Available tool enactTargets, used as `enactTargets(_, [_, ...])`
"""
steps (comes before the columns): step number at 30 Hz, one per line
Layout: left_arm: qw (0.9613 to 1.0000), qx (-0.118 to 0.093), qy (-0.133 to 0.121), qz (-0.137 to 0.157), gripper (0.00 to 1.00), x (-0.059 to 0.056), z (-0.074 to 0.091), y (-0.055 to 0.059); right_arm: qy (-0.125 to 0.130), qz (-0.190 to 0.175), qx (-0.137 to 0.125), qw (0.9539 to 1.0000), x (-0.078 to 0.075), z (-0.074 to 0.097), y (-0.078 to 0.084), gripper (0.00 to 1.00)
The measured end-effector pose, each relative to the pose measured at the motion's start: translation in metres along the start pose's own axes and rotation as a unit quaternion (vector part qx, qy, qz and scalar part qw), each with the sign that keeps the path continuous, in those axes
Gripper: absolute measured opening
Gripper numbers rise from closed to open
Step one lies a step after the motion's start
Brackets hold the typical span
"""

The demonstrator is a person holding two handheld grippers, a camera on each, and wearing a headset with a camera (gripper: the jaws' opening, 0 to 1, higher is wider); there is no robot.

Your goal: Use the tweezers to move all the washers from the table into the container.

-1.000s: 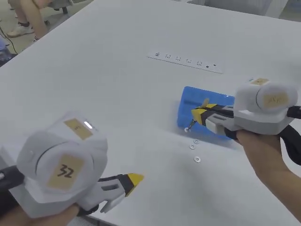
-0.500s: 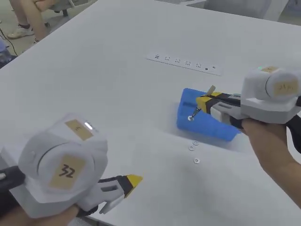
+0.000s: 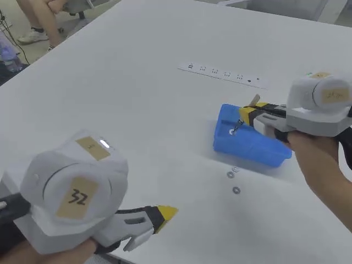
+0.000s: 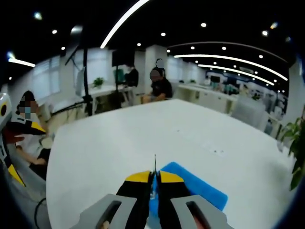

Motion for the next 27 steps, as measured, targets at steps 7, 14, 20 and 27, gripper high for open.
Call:
enactTargets(7, [1.0, 0.008, -0.001, -0.002, 0.97, 0.0, -0.001, 0.001, -0.003, -0.008, 0.016, 0.9998, -0.001, -0.012, 0.01, 0.01])
enactTargets(14, [0.9999, 0.01, 0.001, 0.002, 0.98, -0.001, -0.004, 0.0, -0.002, -0.016, 0.027, 0.9995, -0.006, -0.018, 0.018, 0.01])
enactTargets(20, [0.9998, 0.018, 0.006, 0.003, 0.99, -0.003, -0.006, 0.002, -0.003, -0.005, 0.037, 0.9993, -0.005, -0.023, 0.025, 0.01])
enactTargets(27, [0.9997, 0.023, 0.009, 0.007, 0.99, -0.002, -0.008, 0.004, -0.003, -0.002, 0.043, 0.9991, -0.005, -0.028, 0.03, 0.01])
Point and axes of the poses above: the centre of the closed fingertips' face, and the gripper's own axes: z roughly backward along the fingers, x roughly to its left, y roughly out of its underside, the point moved 10 cm from there along z, roughly backward along the fingers, and after that the axes turned 7 degrees about x, right-handed, at the moved point
